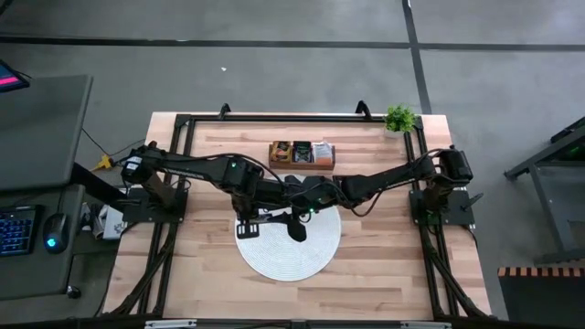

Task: Pick & Place Tea
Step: Put the black tea bag into the middle section of the wooden organizer

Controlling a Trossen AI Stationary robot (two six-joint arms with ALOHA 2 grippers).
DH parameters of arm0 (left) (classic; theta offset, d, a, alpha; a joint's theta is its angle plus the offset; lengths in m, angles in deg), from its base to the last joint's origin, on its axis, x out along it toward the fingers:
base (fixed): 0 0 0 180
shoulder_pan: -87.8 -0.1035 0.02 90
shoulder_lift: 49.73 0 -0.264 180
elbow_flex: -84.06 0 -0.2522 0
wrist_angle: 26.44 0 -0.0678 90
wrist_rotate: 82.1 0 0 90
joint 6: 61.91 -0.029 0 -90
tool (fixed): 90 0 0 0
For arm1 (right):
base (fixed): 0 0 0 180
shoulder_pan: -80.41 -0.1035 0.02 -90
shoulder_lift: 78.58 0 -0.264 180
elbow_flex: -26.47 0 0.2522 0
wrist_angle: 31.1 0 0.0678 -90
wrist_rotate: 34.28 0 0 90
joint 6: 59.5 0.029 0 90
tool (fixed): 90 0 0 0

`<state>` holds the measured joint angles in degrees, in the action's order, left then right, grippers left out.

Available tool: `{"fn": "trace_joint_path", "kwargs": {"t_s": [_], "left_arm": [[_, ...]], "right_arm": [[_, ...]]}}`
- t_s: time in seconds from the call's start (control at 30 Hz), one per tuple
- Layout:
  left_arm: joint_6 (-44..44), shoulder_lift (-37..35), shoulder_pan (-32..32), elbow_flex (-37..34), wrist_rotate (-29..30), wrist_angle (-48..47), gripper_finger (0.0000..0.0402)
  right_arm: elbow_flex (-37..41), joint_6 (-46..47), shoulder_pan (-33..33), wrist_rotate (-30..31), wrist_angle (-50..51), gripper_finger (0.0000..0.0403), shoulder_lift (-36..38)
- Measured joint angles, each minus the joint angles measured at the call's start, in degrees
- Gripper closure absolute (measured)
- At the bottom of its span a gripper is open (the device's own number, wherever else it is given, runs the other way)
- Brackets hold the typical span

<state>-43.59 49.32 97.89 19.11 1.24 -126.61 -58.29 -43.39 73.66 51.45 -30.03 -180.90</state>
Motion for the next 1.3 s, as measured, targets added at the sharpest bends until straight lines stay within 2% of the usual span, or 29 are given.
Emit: {"fn": "trace_joint_path", "kwargs": {"t_s": [0.33, 0.57, 0.8, 1.0, 1.3], "left_arm": [[0.0, 0.0, 0.0, 0.2, 0.3, 1.0, 0.0401], [-0.1, 0.1, -0.3, 3.5, 3.2, 0.8, 0.0401], [-0.1, 0.1, -0.5, 5.1, 4.0, -2.6, 0.0401], [-0.1, 0.5, -0.3, 5.1, 3.8, -3.5, 0.0401], [0.0, 0.5, -0.3, 5.1, 3.3, -3.6, 0.0401]], "right_arm": [[0.0, 0.1, 0.0, 0.3, -0.1, 0.025, -0.1], [0.0, 0.1, 0.0, -0.2, 0.4, 0.025, -0.1], [0.0, 0.5, 0.1, 0.9, 0.7, 0.0253, -0.2], [0.0, 0.4, 0.1, 0.9, 0.4, 0.0291, -0.2], [0.0, 0.4, 0.5, 0.9, -1.4, 0.0377, -0.2]]}}
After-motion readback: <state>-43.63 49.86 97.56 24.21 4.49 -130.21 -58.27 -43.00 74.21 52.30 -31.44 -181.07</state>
